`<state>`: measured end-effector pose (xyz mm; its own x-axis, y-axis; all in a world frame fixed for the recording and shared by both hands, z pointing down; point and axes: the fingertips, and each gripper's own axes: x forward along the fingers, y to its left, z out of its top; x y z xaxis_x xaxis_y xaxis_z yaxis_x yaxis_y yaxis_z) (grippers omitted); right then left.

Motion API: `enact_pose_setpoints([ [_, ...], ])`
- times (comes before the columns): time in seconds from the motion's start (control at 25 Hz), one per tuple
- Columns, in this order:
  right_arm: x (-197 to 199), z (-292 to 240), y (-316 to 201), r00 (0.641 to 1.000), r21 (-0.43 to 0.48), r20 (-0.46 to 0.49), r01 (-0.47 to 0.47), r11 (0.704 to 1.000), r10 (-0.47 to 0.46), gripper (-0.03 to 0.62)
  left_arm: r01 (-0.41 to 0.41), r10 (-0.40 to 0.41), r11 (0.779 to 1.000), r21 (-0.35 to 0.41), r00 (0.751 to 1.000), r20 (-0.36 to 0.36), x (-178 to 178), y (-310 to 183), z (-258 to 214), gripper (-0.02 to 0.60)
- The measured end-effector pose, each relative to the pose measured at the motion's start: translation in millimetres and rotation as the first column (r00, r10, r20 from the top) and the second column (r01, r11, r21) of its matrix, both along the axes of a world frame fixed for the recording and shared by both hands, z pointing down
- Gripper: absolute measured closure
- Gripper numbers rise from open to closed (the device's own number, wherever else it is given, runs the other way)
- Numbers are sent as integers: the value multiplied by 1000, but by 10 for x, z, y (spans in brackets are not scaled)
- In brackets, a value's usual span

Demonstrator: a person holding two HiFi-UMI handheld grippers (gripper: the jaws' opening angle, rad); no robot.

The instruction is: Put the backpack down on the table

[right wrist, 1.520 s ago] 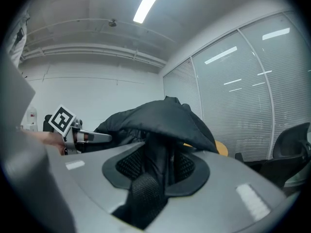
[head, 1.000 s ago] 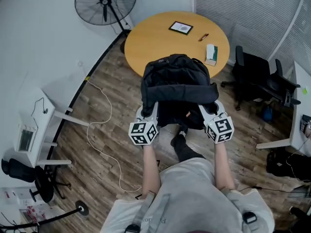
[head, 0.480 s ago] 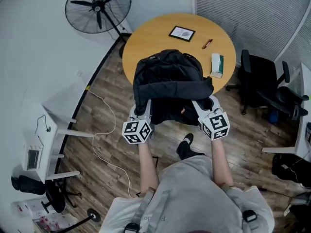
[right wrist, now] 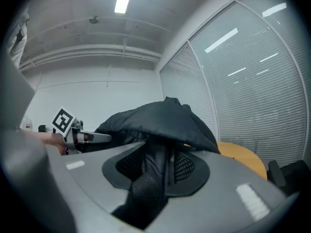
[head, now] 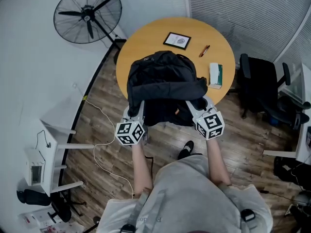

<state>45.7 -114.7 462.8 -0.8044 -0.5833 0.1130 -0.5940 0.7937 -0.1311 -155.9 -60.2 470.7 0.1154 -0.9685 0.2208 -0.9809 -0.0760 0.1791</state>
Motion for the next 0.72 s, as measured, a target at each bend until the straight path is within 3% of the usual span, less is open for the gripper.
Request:
enact_pose_setpoints([
  [0.32,-86,156,-564,1000,-56,22,-13,998,14,467,-18,19,999,-43,1000,24,-91,-551,76,509],
  [0.72,-89,401,-716,997,-132,16,-67,989,70,467,-63,66,993,-99,998,23,-154,-876,320,509],
])
